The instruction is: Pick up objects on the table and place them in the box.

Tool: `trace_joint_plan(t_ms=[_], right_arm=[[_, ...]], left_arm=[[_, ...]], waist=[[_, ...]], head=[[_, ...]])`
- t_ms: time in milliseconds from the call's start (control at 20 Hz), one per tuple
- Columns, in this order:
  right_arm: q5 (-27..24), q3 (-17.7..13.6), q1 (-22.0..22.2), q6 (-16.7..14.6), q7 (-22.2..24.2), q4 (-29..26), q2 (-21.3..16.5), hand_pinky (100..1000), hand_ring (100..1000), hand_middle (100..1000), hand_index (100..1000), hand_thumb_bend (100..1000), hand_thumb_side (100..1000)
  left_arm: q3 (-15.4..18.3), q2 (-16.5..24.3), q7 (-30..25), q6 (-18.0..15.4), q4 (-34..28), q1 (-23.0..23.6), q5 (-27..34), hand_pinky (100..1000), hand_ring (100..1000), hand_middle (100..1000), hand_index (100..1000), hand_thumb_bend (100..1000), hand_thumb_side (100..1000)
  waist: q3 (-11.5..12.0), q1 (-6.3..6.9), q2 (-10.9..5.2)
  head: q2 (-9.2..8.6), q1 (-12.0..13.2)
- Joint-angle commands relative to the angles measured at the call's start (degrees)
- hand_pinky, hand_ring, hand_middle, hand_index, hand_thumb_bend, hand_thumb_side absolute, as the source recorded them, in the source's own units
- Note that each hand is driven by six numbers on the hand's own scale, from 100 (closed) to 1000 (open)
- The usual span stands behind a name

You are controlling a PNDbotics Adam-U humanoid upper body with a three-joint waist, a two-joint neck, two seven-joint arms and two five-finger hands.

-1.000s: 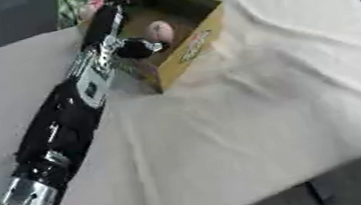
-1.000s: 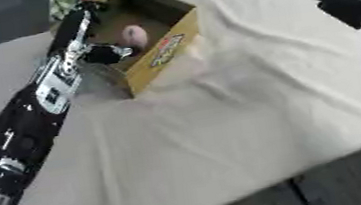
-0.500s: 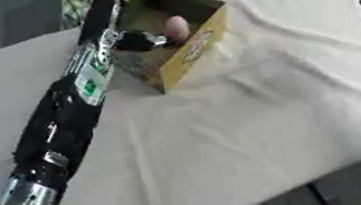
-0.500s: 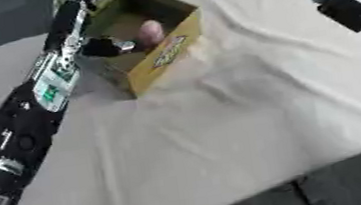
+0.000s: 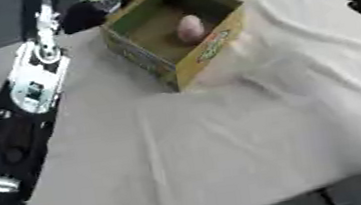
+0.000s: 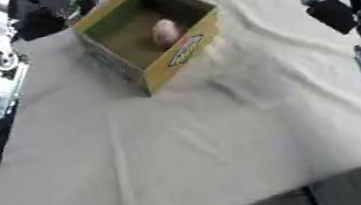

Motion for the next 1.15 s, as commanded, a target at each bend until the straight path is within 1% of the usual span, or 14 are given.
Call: trace_joint_plan(t_ms=[50,300,350,400,500,550,600,700,750,800,950,1050,1100,1150], right_arm=[[-0.5,-0.9,-0.5,0.1,-0.6,-1.9,-2.0,752,906,709,903,100,538],[-0.7,-1.1,-0.2,0.3,-0.8,-2.3,-2.1,751,907,709,904,100,541],[-0.7,-1.2,-0.1,0.4,-0.9,-2.4,-2.1,751,907,708,905,100,524],[-0.7,-1.3,0.0,0.4,-1.0,-2.4,-2.2,751,907,708,905,100,541],[-0.8,-1.4,0.1,0.5,-1.1,-2.4,-2.3,751,908,708,905,100,542],[-0.9,-1.5,0.2,0.5,-1.2,-2.4,-2.4,751,908,708,905,100,543],[-0.9,-1.5,0.2,0.5,-1.2,-2.4,-2.4,751,908,708,905,100,543],[-1.0,-1.5,0.3,0.5,-1.2,-2.4,-2.4,751,908,708,906,100,543],[-1.0,-1.5,0.3,0.6,-1.3,-2.4,-2.5,750,908,708,906,100,542],[-1.1,-1.5,0.3,0.6,-1.3,-2.3,-2.5,750,908,708,906,100,542],[-1.1,-1.6,0.3,0.6,-1.4,-2.3,-2.5,750,908,708,906,100,542],[-1.1,-1.6,0.3,0.6,-1.4,-2.3,-2.6,751,908,708,906,100,542],[-1.1,-1.6,0.4,0.6,-1.5,-2.3,-2.6,750,908,708,906,100,542],[-1.1,-1.7,0.4,0.6,-1.5,-2.3,-2.6,750,908,708,907,100,542]], left_arm=[[2.4,3.2,1.9,1.5,-6.9,3.0,6.1,467,567,521,678,708,387],[6.1,4.2,4.3,1.9,-13.4,11.8,13.5,443,525,442,659,638,341],[6.9,4.2,5.0,2.0,-14.3,13.5,14.4,434,513,422,653,495,323],[7.5,4.3,5.9,2.2,-15.1,15.0,15.2,433,511,414,651,611,308],[8.6,4.1,7.3,2.5,-16.1,17.7,16.3,421,494,378,639,584,266],[9.1,3.9,8.0,2.7,-16.4,18.8,16.7,411,481,349,629,571,229],[9.5,3.7,8.7,2.8,-16.7,19.9,17.0,404,472,327,622,578,208],[10.2,3.2,9.8,3.1,-16.8,21.5,17.5,387,448,269,606,641,154],[10.4,3.0,10.2,3.3,-16.7,22.1,17.7,379,438,237,600,656,134],[10.8,2.8,10.8,3.4,-16.6,22.6,18.0,372,430,205,593,725,127],[11.4,2.3,12.4,3.4,-16.5,23.4,18.7,365,420,182,591,770,119],[11.7,2.1,13.1,3.2,-16.6,23.8,19.2,359,411,157,585,830,144],[11.9,2.0,13.6,3.1,-16.7,23.9,19.5,354,405,141,579,838,157],[12.0,1.8,14.1,3.0,-16.7,24.0,19.9,350,402,136,576,855,148]], waist=[[0.7,-0.4,-0.78],[2.6,-0.55,-0.45],[2.9,-0.59,-0.37],[3.1,-0.62,-0.3],[3.5,-0.67,-0.18],[3.7,-0.72,-0.13],[4.0,-0.77,-0.07],[4.3,-0.85,-0.01],[4.4,-0.91,0.01],[4.5,-0.99,0.04],[4.9,-1.15,0.1],[5.0,-1.18,0.08],[5.1,-1.2,0.08],[5.1,-1.22,0.07]], head=[[-0.67,-0.7],[-0.71,-1.4],[-0.72,-1.5],[-0.66,-1.7],[-0.48,-1.9],[-0.45,-2.0],[-0.46,-2.1],[-0.48,-2.2],[-0.47,-2.3],[-0.42,-2.3],[-0.39,-2.3],[-0.43,-2.4],[-0.42,-2.5],[-0.4,-2.5]])
